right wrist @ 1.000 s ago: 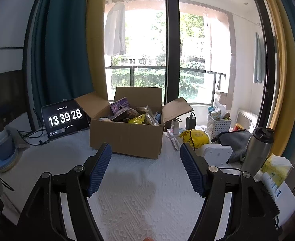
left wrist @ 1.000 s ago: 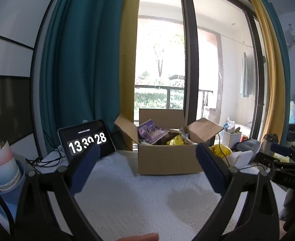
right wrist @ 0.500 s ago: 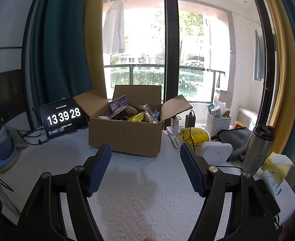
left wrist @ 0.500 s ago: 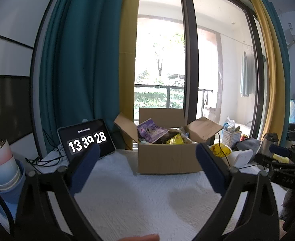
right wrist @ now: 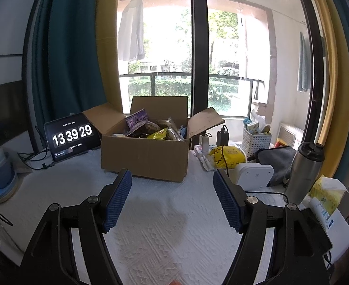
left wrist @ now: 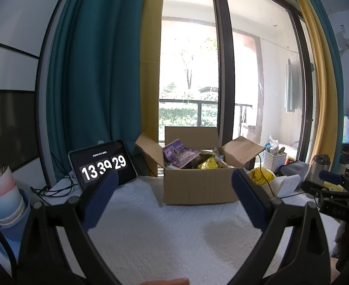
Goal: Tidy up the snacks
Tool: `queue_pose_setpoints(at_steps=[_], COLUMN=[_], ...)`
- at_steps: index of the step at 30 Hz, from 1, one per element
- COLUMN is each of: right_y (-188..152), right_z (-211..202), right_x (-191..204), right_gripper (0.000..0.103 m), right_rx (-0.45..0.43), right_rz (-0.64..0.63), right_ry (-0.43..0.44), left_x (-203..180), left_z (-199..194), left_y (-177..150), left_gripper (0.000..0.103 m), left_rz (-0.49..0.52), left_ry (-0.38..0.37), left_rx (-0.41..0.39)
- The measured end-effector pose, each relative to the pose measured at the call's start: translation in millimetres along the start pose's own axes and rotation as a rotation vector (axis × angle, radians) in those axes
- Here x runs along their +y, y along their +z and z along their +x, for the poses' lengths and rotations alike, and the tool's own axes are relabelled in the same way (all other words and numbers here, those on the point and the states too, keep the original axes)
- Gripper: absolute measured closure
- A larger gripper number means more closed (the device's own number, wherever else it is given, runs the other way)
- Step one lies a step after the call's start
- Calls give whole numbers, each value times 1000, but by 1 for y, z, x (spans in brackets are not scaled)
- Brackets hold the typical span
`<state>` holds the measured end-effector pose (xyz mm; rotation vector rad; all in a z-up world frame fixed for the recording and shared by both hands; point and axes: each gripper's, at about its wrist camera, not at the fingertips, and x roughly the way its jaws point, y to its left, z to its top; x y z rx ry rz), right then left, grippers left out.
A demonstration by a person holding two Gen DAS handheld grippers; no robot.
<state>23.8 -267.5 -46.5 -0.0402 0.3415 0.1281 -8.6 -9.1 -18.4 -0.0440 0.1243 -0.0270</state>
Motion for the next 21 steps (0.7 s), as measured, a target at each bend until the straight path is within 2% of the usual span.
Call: queue_pose_setpoints(at_steps=[11, 18, 21], right_y=[0, 7, 10], right_z=[1, 10, 19], right_x=[-3, -8, -12], right_gripper=[29, 29, 29], right_rx=[6, -2, -2], right_rz=[1, -28, -32], right_ry=[-1, -13, -12], left_x=[3, -1, -2], left_z=[5, 14, 25], left_y=[1, -1, -3], left_gripper=[5, 5, 5], left_rz=[0, 31, 50], left_ry=[19, 2, -30], left_rx=[10, 18, 21])
